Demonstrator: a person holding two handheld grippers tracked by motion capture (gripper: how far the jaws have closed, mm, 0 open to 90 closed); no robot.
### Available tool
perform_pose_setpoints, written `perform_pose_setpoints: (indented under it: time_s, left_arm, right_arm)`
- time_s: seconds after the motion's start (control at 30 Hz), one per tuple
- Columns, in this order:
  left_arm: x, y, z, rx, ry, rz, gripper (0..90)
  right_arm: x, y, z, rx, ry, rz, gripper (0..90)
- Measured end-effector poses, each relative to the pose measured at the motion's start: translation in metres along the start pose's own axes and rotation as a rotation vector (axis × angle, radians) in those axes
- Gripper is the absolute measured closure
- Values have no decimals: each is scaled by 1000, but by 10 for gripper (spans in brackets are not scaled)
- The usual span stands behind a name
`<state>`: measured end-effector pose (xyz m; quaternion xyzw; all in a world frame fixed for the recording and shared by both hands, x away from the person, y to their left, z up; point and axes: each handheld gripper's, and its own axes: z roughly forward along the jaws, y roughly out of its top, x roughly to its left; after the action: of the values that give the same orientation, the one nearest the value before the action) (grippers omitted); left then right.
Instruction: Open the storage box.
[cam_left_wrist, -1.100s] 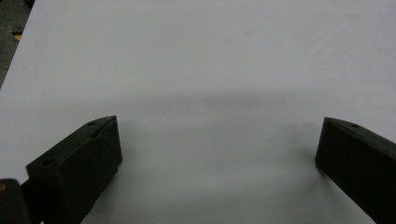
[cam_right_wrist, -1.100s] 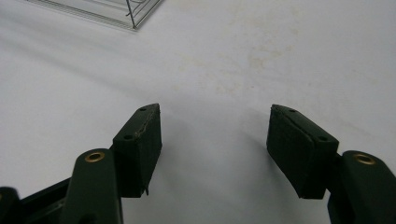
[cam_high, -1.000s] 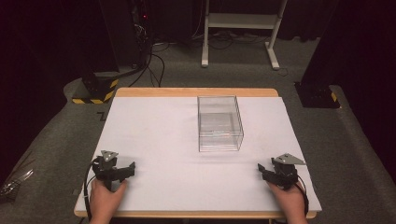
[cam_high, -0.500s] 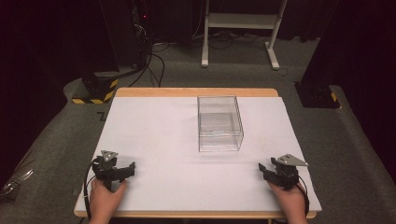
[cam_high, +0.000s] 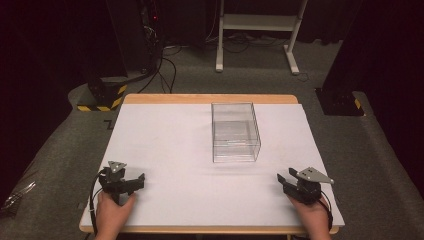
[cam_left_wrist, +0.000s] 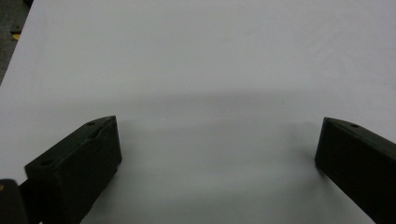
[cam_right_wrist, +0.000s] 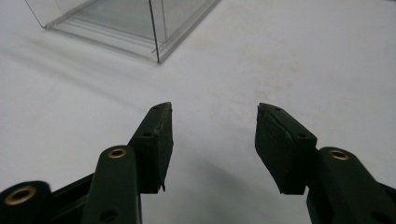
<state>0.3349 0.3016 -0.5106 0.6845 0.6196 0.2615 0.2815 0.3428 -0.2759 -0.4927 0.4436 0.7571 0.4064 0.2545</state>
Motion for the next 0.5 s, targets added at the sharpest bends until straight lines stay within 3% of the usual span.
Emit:
perform_pose_setpoints:
  time_s: [0.17,0.5]
  left_arm:
    - [0,0,0,0,0,0,5]
    - [0,0,0,0,-1,0,5]
  right_arm:
    - [11,10,-6,-54,12,-15,498]
    - [39,30,1,-70,73,-45,538]
